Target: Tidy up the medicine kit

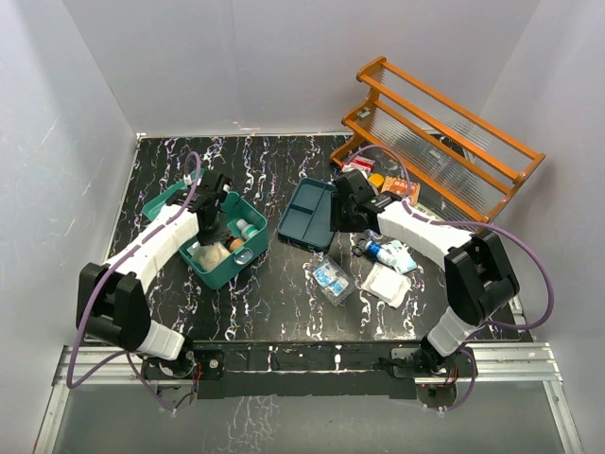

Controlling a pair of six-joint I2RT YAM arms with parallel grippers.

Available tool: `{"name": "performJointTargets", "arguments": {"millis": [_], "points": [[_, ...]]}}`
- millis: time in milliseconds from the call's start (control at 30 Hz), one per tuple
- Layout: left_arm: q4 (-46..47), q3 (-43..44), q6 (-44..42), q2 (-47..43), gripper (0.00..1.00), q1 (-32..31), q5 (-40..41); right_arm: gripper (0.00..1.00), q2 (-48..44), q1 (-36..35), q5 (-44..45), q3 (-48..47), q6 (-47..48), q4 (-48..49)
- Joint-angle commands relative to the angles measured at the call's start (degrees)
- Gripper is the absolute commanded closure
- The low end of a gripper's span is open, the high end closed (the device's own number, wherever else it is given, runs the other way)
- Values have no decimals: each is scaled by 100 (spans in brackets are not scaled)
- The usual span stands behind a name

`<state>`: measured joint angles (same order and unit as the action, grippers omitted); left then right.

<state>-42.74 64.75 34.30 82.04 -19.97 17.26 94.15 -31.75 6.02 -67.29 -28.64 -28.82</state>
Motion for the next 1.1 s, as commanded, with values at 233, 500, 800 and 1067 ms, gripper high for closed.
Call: {"name": "performJointTargets", "arguments": {"millis": [233, 500, 800, 1067], "points": [[-115, -377, -71, 618, 69, 140, 96, 55, -472, 3, -321, 597, -45, -208], [-95, -437, -126, 822, 64, 186, 214, 53, -436, -60, -361, 752, 20, -243], [-399, 280, -317, 542, 52, 183, 65, 50, -372, -470, 7, 703, 227, -535], [-566, 860, -415, 33, 46, 184, -136, 49, -238, -696, -296, 938, 1066, -470]]}}
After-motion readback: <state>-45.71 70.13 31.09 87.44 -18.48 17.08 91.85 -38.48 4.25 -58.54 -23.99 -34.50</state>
